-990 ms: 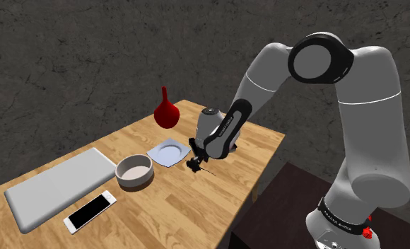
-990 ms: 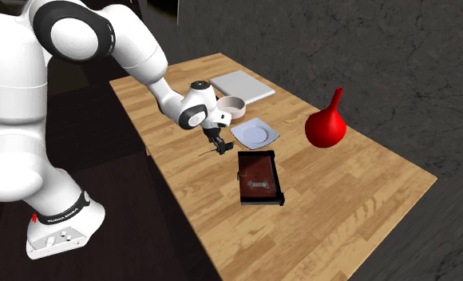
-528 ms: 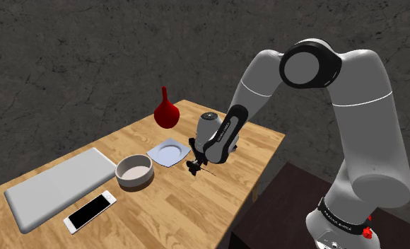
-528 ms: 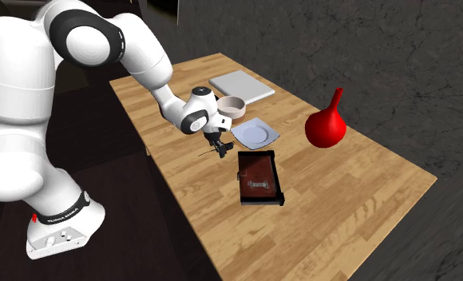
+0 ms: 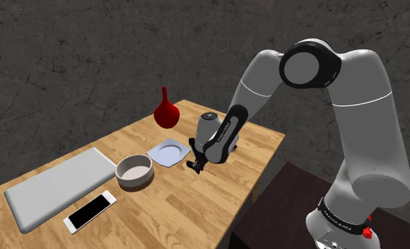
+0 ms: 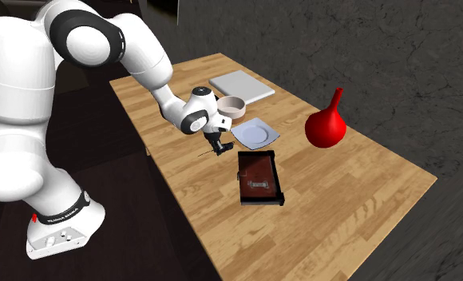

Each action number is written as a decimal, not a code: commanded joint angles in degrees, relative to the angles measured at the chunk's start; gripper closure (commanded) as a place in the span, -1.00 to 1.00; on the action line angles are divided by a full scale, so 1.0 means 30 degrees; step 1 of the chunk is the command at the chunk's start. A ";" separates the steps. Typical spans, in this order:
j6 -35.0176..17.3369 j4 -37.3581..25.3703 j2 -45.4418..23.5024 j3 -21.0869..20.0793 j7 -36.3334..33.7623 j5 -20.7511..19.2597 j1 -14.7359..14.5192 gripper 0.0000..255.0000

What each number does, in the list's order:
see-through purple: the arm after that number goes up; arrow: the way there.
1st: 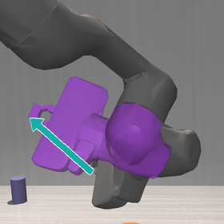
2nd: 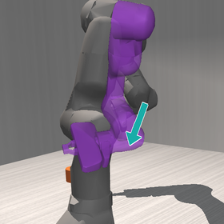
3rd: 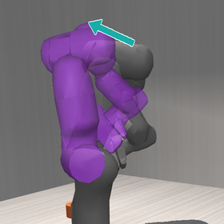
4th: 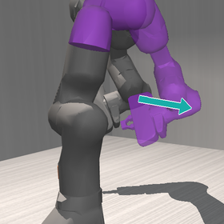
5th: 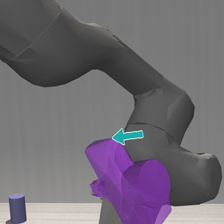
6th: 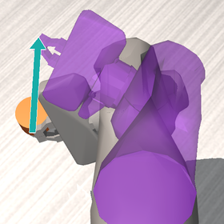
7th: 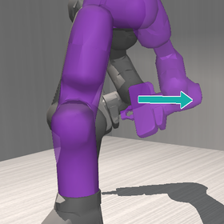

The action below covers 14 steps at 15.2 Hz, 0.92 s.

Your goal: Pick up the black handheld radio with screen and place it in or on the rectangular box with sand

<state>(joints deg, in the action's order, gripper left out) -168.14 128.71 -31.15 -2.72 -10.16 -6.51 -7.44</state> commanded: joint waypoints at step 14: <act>0.1544 0.0541 0.2078 -0.0397 0.0241 0.0278 0.0327 1.00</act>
<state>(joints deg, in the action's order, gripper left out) -164.15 130.10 -25.77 -3.73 -9.62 -5.82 -6.67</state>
